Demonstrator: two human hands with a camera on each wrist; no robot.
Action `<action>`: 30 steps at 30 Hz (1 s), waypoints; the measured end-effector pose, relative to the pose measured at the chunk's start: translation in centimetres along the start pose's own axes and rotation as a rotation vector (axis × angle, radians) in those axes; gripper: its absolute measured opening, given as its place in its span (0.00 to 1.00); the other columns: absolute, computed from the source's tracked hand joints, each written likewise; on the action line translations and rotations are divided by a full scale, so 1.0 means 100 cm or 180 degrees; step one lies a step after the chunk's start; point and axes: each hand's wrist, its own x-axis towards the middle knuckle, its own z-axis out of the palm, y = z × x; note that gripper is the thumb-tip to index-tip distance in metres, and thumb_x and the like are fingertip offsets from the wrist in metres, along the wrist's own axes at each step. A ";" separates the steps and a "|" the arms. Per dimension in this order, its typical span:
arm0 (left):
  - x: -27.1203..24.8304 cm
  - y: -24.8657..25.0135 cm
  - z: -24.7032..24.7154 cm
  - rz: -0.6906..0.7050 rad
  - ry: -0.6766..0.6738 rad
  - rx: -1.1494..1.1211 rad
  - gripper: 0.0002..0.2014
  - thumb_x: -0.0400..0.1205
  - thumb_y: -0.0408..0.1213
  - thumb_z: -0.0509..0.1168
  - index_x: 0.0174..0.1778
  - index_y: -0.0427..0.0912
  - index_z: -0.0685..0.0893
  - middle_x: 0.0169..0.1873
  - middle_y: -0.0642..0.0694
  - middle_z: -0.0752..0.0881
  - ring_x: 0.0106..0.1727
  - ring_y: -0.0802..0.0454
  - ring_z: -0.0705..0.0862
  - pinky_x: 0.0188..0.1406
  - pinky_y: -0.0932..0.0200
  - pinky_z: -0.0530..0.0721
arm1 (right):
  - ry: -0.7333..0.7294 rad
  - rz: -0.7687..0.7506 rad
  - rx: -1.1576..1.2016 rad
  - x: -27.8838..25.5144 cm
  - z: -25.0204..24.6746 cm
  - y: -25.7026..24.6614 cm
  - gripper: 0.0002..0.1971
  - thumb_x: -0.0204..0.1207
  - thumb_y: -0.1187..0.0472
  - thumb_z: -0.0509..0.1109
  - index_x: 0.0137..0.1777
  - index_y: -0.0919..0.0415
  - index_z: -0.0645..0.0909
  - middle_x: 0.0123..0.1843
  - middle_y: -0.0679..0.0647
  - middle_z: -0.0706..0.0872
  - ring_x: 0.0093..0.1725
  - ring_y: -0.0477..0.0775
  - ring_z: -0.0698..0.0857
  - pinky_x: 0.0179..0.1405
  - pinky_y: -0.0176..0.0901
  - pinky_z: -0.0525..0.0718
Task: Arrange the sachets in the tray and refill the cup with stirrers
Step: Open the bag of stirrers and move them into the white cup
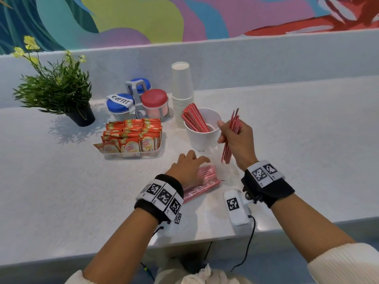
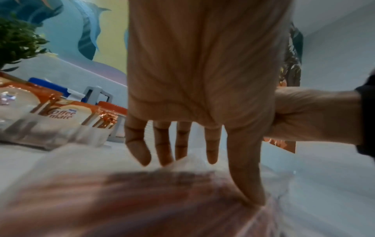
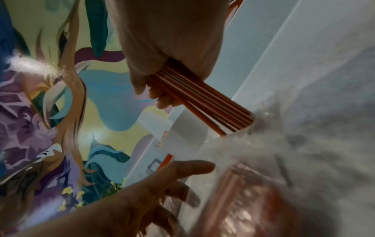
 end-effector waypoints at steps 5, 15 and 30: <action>0.006 -0.005 0.009 -0.0274 -0.0232 -0.0167 0.38 0.74 0.44 0.72 0.78 0.55 0.59 0.70 0.42 0.65 0.73 0.39 0.64 0.70 0.41 0.70 | -0.0137 0.0296 -0.0296 -0.017 0.003 0.031 0.12 0.75 0.59 0.71 0.31 0.58 0.76 0.26 0.54 0.81 0.26 0.48 0.80 0.38 0.41 0.81; 0.008 0.001 -0.045 0.0032 0.0317 -0.0897 0.20 0.81 0.43 0.66 0.67 0.42 0.76 0.60 0.40 0.82 0.53 0.51 0.78 0.51 0.62 0.73 | -0.0087 0.0092 0.0227 0.013 0.015 -0.015 0.19 0.79 0.55 0.66 0.25 0.54 0.72 0.16 0.45 0.75 0.20 0.44 0.74 0.30 0.40 0.76; 0.064 -0.042 -0.094 -0.0631 0.1528 -0.1659 0.17 0.77 0.37 0.71 0.27 0.41 0.72 0.30 0.42 0.81 0.38 0.46 0.80 0.47 0.52 0.80 | -0.0411 0.0106 -0.0927 0.068 0.071 -0.021 0.19 0.80 0.50 0.60 0.27 0.52 0.75 0.30 0.51 0.83 0.33 0.52 0.83 0.41 0.46 0.82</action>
